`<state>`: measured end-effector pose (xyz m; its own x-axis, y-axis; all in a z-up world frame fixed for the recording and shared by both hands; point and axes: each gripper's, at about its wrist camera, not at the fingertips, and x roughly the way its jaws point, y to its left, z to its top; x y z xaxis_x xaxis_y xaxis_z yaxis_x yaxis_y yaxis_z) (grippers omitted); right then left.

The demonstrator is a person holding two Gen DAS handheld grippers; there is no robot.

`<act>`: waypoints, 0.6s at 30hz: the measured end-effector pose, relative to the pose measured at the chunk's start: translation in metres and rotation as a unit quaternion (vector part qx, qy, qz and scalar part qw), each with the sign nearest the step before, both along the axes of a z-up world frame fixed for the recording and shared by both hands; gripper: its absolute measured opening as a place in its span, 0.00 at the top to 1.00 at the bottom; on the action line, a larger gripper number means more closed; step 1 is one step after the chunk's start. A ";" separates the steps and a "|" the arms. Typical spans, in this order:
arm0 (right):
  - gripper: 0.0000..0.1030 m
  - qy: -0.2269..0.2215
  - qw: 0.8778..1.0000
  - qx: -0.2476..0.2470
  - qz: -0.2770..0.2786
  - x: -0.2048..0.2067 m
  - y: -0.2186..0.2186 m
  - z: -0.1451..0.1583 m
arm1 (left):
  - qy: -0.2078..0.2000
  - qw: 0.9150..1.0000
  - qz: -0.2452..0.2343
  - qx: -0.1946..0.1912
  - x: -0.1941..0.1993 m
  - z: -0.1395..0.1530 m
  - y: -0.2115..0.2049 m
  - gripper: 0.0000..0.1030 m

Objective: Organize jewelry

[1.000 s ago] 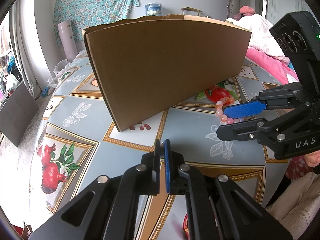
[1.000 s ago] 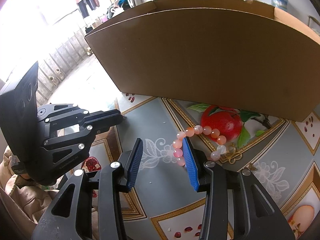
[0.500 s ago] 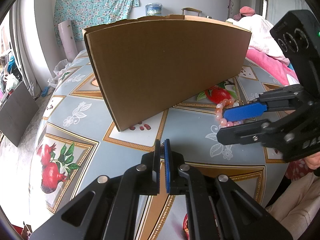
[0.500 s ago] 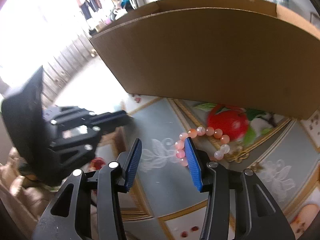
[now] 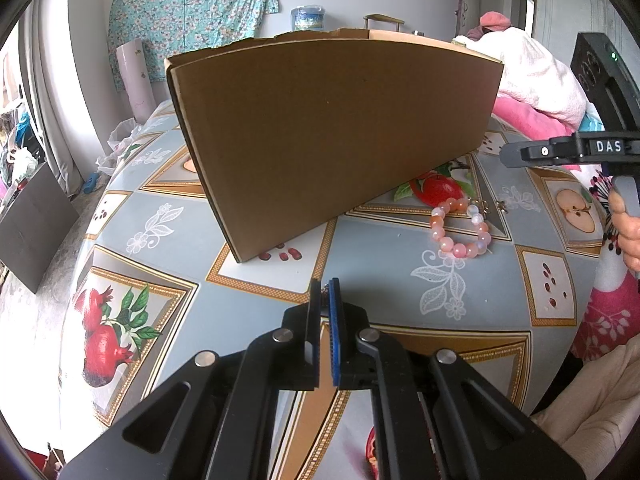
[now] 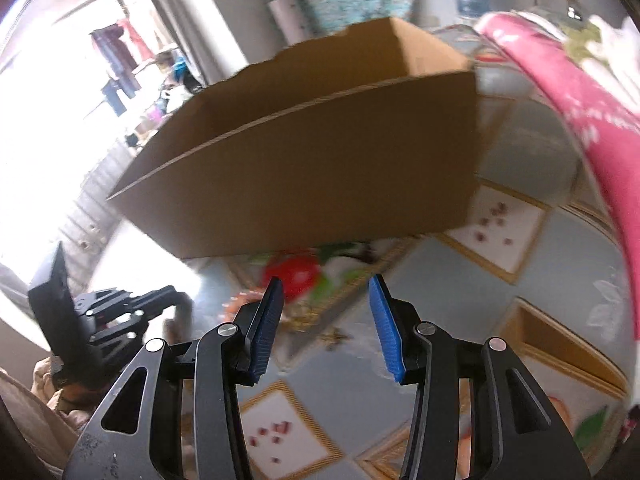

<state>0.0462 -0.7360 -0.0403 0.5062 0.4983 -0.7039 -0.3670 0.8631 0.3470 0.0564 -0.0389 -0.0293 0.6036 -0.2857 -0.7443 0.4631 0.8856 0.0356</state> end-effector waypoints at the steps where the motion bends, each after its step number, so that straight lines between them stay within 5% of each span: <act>1: 0.58 0.001 1.000 -0.001 0.001 -0.001 0.002 -0.001 | 0.000 1.000 0.000 0.001 0.000 0.000 0.000 0.97; 18: 0.63 -0.027 0.993 -0.103 0.041 -0.018 0.042 -0.015 | -0.001 1.000 0.002 0.003 0.000 0.000 0.001 0.97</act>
<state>0.0281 -0.6938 -0.0555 0.5100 0.3871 -0.7681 -0.4518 0.8805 0.1438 0.0569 -0.0378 -0.0297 0.6061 -0.2782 -0.7452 0.4592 0.8873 0.0422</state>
